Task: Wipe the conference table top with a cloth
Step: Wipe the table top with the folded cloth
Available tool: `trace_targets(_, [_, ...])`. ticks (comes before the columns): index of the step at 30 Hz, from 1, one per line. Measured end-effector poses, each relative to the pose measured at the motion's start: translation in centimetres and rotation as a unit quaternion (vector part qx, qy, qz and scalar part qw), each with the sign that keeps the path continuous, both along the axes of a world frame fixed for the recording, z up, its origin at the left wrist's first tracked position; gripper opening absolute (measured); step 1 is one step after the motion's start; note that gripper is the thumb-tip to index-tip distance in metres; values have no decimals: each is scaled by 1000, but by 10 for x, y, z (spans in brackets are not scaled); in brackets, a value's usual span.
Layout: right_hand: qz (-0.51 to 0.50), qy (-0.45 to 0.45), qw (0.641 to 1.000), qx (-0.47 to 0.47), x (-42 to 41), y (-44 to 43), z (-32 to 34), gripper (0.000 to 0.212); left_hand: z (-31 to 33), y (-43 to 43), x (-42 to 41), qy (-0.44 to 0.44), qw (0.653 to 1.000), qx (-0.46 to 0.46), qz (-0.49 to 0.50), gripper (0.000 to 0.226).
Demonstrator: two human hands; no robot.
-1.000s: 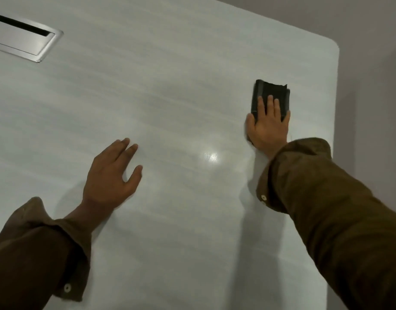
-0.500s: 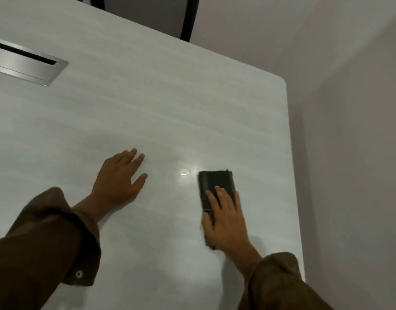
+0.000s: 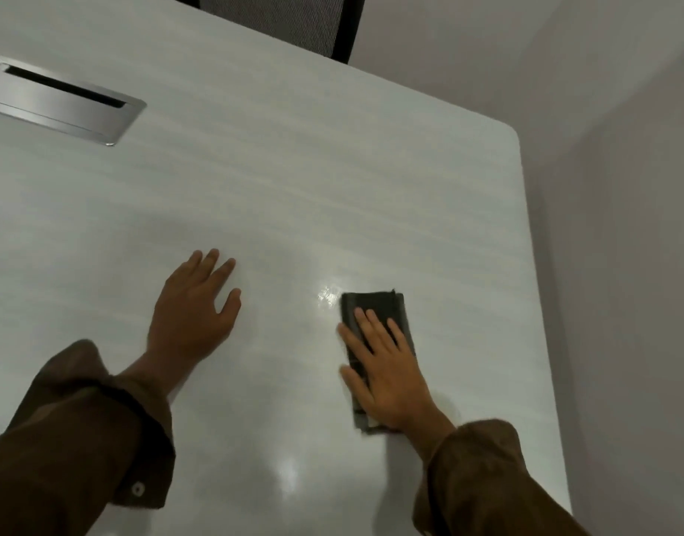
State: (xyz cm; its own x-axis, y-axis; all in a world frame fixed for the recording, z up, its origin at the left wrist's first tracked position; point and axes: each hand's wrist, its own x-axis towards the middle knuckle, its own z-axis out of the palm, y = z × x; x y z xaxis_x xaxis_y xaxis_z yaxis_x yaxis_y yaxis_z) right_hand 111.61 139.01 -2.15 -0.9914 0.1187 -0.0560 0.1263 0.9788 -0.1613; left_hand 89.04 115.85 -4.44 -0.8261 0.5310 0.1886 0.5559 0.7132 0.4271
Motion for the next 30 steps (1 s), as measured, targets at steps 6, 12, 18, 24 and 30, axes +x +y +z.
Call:
trace_targets(6, [-125, 24, 992, 18, -77, 94, -5, 73, -4, 1, -4, -1, 1000, -10, 2, 56])
trace_targets(12, [-203, 23, 978, 42, -218, 156, -13, 78, -7, 3, -7, 2, 1000, -27, 15, 54])
trace_targets(18, [-191, 4, 981, 21, -286, 107, -19, 78, -2, 4, -6, -19, 999, -36, 31, 55])
trace_targets(24, [-109, 26, 993, -29, -189, 0, -12, 72, 3, 4, -5, -14, 999, -30, 12, 55])
trace_targets(30, [-160, 126, 976, -74, -80, -34, -9, 56, -3, 0, -8, -5, 1000, -5, 2, 53])
